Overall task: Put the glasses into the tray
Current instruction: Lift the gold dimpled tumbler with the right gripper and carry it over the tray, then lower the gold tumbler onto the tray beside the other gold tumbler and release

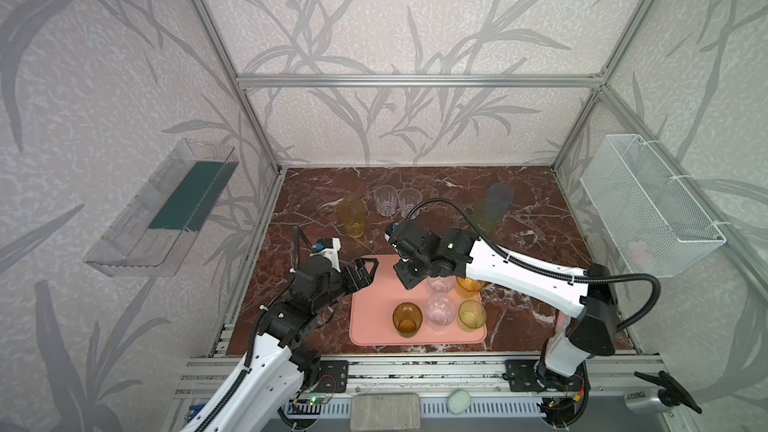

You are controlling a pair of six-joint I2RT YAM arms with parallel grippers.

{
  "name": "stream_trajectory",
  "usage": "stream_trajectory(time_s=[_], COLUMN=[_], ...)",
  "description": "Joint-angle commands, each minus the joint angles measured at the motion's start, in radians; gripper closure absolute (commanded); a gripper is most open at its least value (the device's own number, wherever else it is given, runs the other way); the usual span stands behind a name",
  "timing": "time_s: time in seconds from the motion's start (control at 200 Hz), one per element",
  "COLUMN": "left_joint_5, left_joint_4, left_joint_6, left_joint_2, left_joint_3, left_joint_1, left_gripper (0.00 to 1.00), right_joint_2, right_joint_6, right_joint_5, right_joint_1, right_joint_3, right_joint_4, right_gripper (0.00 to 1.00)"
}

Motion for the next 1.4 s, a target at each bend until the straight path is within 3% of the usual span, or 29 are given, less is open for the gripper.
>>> stream_trajectory(time_s=[0.0,0.695,1.325,1.395], left_joint_5=[-0.022,-0.066,-0.064,-0.065], left_joint_4=[-0.032,-0.125,-0.133,-0.132], left_joint_6=[0.025,0.024,0.027,0.029], left_joint_2=[-0.014,-0.128,-0.139,-0.139], left_joint_3=[-0.004,-0.016,-0.015,-0.014], left_joint_1=[0.006,0.006,0.005,0.005], left_gripper=[0.01,0.01,0.01,0.01], right_joint_2=[0.026,0.105,0.147,0.149], right_joint_6=[0.018,0.075,0.148,0.156], right_joint_5=[-0.004,-0.027,-0.013,-0.019], right_joint_1=[0.008,0.021,0.028,0.03], right_joint_3=[-0.013,-0.038,-0.062,-0.066], right_joint_4=[-0.001,0.039,0.022,0.028], right_gripper=[1.0,1.0,1.0,0.91])
